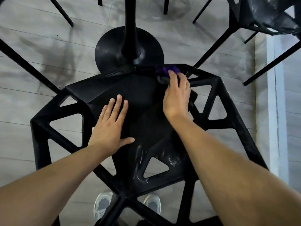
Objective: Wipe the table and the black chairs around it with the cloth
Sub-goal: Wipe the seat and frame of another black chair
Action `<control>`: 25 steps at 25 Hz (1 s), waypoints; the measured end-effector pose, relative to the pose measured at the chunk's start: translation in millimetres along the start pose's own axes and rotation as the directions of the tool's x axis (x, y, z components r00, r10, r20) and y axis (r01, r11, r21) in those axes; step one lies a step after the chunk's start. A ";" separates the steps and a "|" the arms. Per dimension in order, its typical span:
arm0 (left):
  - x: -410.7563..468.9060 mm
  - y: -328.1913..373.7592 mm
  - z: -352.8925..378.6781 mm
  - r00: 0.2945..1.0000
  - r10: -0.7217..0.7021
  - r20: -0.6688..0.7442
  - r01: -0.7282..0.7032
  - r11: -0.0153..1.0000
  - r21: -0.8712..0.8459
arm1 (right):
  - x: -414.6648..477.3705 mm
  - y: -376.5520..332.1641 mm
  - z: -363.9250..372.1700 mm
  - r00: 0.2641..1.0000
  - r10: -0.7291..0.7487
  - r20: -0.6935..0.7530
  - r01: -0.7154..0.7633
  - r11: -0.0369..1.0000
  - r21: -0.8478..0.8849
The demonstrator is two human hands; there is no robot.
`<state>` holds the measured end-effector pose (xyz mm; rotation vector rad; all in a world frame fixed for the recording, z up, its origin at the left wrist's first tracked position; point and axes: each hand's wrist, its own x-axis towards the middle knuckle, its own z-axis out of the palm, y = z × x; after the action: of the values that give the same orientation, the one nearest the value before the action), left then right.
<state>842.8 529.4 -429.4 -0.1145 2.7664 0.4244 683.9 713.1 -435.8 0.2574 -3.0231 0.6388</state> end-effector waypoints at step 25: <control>4.9 -4.3 -13.9 0.996 0.034 0.088 -0.044 0.992 0.119 | -210.1 -13.2 -15.3 0.750 -0.485 0.449 0.375 0.872 0.315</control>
<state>834.4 521.0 -419.9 -0.0128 2.7054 0.2647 893.3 739.6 -432.2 1.3037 -3.1580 0.9599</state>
